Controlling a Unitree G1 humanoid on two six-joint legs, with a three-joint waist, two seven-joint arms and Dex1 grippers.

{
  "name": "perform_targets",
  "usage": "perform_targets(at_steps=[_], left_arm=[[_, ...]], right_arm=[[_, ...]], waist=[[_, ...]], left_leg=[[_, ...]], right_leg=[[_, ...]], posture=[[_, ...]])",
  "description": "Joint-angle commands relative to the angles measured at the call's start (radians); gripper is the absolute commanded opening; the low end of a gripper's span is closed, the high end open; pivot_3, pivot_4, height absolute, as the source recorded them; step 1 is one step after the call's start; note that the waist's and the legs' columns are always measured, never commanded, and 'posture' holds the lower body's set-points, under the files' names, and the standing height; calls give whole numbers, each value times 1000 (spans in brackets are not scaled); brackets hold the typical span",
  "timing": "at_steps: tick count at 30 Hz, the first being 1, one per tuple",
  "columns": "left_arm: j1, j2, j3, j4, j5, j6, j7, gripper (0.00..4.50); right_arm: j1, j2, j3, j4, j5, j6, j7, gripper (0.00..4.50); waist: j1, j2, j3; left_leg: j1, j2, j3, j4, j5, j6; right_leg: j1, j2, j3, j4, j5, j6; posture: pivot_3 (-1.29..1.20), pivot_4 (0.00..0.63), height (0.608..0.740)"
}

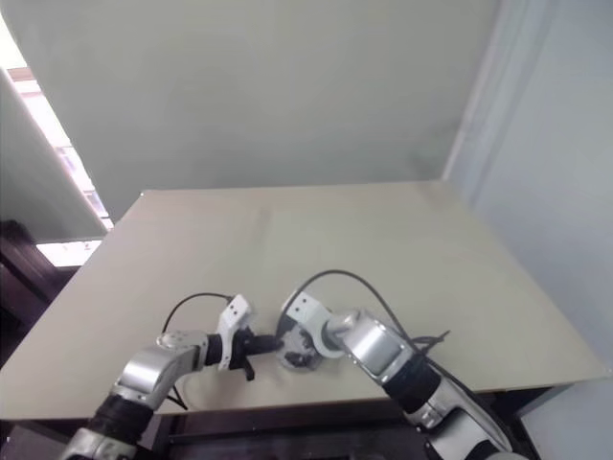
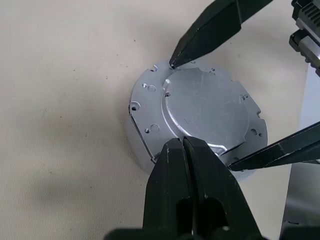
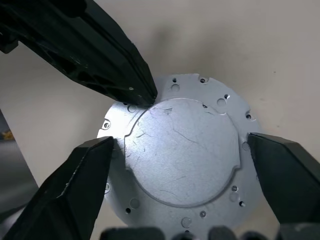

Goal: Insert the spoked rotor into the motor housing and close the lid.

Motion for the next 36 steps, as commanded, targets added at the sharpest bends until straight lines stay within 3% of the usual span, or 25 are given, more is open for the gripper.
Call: perform_targets(at_steps=[1, 9, 16, 23, 36], left_arm=[[-15, 0, -22, 7, 22, 4, 5, 0], [-23, -5, -27, 13, 30, 4, 0, 0], [-33, -6, -32, 16, 33, 6, -7, 0], [-38, -2, -34, 17, 37, 9, -16, 0], [-43, -5, -34, 9, 40, 22, -22, 0]], right_arm=[[20, 4, 1, 40, 8, 17, -3, 4489], [24, 69, -225, -14, 132, 90, 16, 4489], [10, 56, -419, -34, 229, 168, 5, 4489], [26, 74, -614, 41, 252, 123, -86, 4489], [70, 88, -725, 204, 401, 187, -17, 4489]], waist=[[0, 0, 0], [1, 0, 0], [1, 0, 0], [1, 1, 1], [0, 1, 1]], left_leg=[[0, 0, 0, 0, 0, 0], [0, 0, 0, 0, 0, 0], [-8, -1, -1, 0, 0, 0], [-9, -1, 0, 0, 0, 0], [-9, -1, 0, 1, 0, 0]], right_leg=[[0, 0, 0, 0, 0, 0], [0, 0, 0, 0, 0, 0], [-4, 0, 0, 0, 0, 0], [-5, 0, 0, 0, 0, 0], [-5, 0, 0, 0, 0, 0]], posture=[[0, 0, 740], [0, 0, 740], [0, 0, 740], [0, 0, 740], [0, 0, 740]])
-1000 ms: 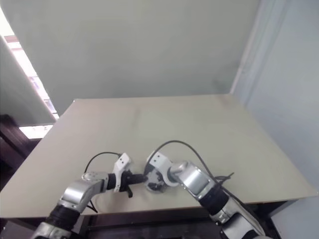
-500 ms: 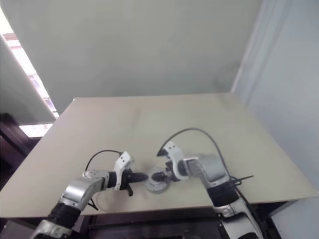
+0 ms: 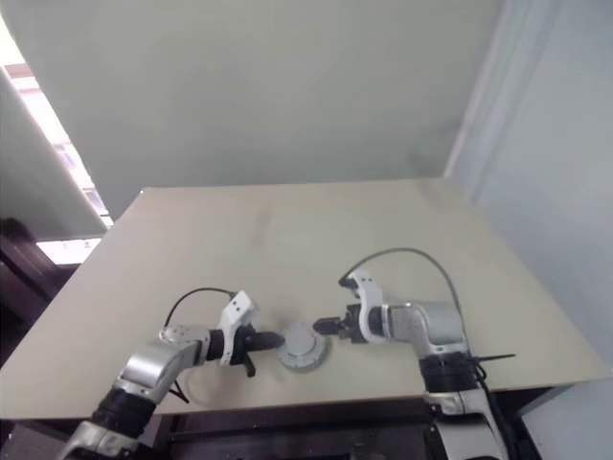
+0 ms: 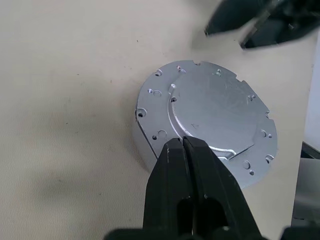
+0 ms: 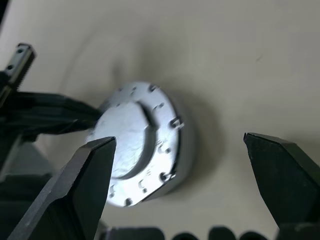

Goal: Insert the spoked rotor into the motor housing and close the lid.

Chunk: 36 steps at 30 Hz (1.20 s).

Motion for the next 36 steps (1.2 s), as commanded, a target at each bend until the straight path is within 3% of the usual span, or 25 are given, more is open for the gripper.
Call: perform_targets(at_steps=[1, 10, 16, 26, 36], left_arm=[[-8, -4, -24, 1, 8, 10, -4, 0], [-4, 4, -20, -14, 9, 20, -3, 0], [3, 14, -13, -28, 6, 31, -1, 0], [7, 19, -11, -41, 1, 42, 6, 0], [9, 13, -10, -46, 1, 45, 13, 0]], right_arm=[[-11, 35, -85, 68, 71, 30, 12, 4489], [-58, 113, -268, 287, 165, 95, -5, 4489], [-87, 156, -323, 357, 199, 83, -2, 4489], [-102, 208, -291, 369, 178, 55, -5, 4489], [-71, 179, -166, 346, 142, 61, 0, 4489]], waist=[[0, 0, 0], [-1, 1, 0], [-5, 1, 0], [-6, 2, 1], [-7, 2, 1]], left_leg=[[0, 0, 0, 0, 0, 0], [0, 0, 0, 0, 0, 0], [0, 0, 0, -1, 0, 0], [0, 0, 1, -1, 0, 0], [1, 1, 1, -1, 0, 0]], right_leg=[[0, 0, 0, 0, 0, 0], [0, 0, 0, 0, 0, 0], [0, 0, 1, 0, 0, 0], [0, 1, 1, 1, 0, 0], [0, 1, 1, 1, 0, 0]], posture=[[0, 0, 740], [0, 0, 740], [0, 0, 740], [0, 0, 740], [0, 0, 740]])
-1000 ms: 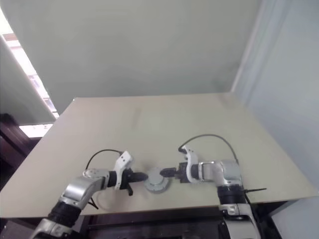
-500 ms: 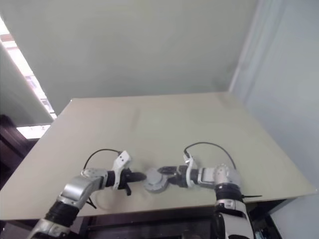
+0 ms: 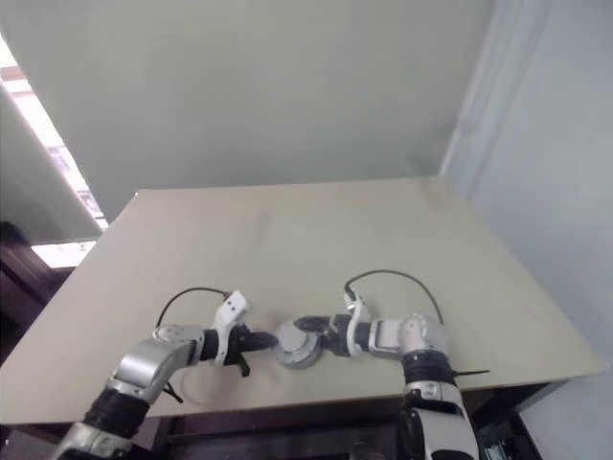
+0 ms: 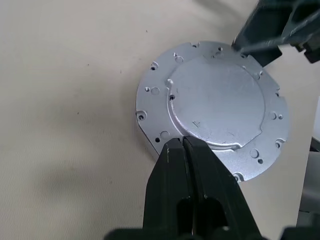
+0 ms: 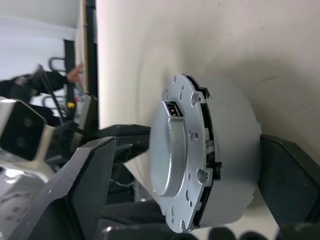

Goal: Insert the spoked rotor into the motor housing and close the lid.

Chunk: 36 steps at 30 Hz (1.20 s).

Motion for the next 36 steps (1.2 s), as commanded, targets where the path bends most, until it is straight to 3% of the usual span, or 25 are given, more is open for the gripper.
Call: perform_targets(at_steps=[1, 4, 9, 24, 28, 32, 36], left_arm=[[0, -12, -21, -17, 0, 6, 3, 0], [0, -13, -22, -17, 1, 5, 3, 0], [-1, -16, -22, -15, 2, 1, 6, 0], [-8, -25, 0, -13, -21, 45, 2, 0], [-10, -19, 21, -18, -44, 101, -11, 901], [-15, -21, 66, -2, -50, 109, 8, 2264], [-43, -45, 200, 41, -122, 201, 54, 3699]], right_arm=[[-7, 11, 58, -30, 21, 18, 22, 4489], [-4, 3, 71, -30, 21, 15, 21, 3911], [-1, -10, 98, -31, 18, 11, 27, 2416], [9, -8, 97, -25, 10, -4, 10, 2353], [13, -7, 96, -25, 9, -8, 5, 2353], [15, -4, 92, -21, 9, -13, -3, 2352], [14, 6, 63, -7, 21, -12, -13, 2352]], waist=[[0, 0, 0], [1, 0, 0], [1, 1, 0], [1, 2, -1], [1, 2, -1], [1, 2, -1], [1, 2, -1]], left_leg=[[0, 0, 0, 0, 0, 0], [0, 0, 0, 0, 0, 0], [0, 0, 0, 0, 0, 0], [1, 0, 0, 0, 0, 0], [1, 0, 0, 0, 0, 0], [1, 0, 0, 0, 0, 0], [1, 0, 0, 0, 0, 0]], right_leg=[[0, 0, 0, 0, 0, 0], [0, 0, 0, 0, 0, 0], [0, 0, 0, 0, 0, 0], [1, 0, 0, 0, 0, 0], [1, 0, 0, 0, 0, 0], [1, 0, 0, 0, 0, 0], [0, 0, 0, 0, 0, 0]], posture=[[0, 0, 740], [0, 0, 740], [0, 0, 740], [0, 0, 740], [0, 0, 740], [0, 0, 740], [0, 0, 740]])
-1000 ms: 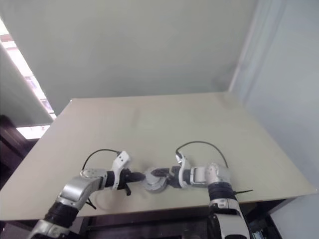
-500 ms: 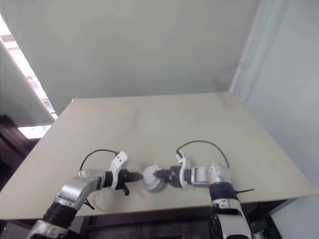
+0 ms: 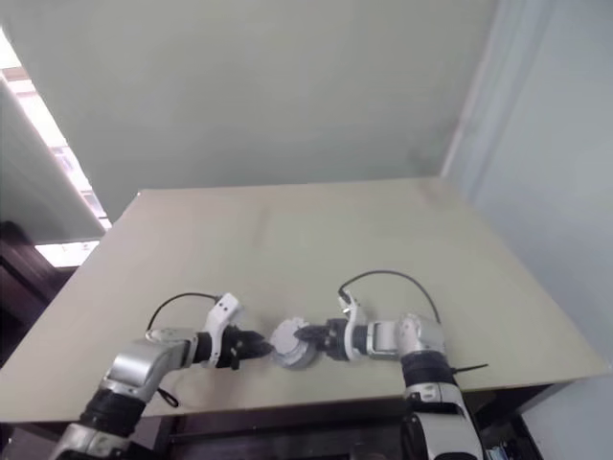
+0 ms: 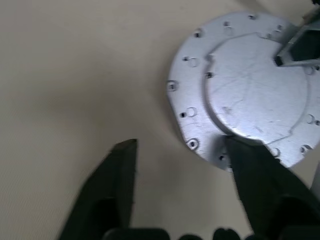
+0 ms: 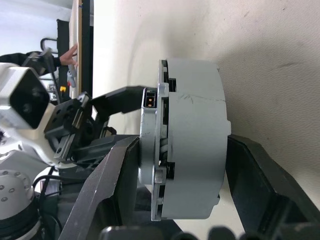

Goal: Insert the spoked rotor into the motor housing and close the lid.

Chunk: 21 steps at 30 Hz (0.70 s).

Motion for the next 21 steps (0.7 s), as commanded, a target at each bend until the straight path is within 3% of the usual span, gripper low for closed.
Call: perform_targets(at_steps=[1, 5, 11, 21], left_arm=[[-63, -38, 158, 16, -135, 126, 31, 4030], [-92, -63, 320, 46, -271, 327, 67, 4036], [-95, -135, 509, 56, -400, 477, 173, 4036], [-73, -141, 686, 121, -494, 558, 271, 4036]], right_arm=[[2, 25, -15, 13, 14, 10, -28, 2352], [2, 46, -74, 39, 44, 22, -36, 2316], [1, 86, -165, 54, 92, 31, -54, 2307], [-16, 142, -281, 26, 155, 56, -96, 2293]], waist=[[0, 0, 0], [-5, -1, 0], [-30, -1, 0], [-40, -1, 0]], left_leg=[[0, 0, 0, 0, 0, 0], [-1, 0, -1, 1, 0, 0], [-1, 0, -1, -1, 0, 0], [-2, 0, -1, -1, 0, 0]], right_leg=[[0, 0, 0, 0, 0, 0], [-1, 0, -1, 0, 0, 0], [-1, 0, 0, 0, 0, 0], [-2, 0, 0, 0, 0, 0]], posture=[[0, 0, 740], [0, 0, 740], [0, 0, 740], [0, 0, 740]])
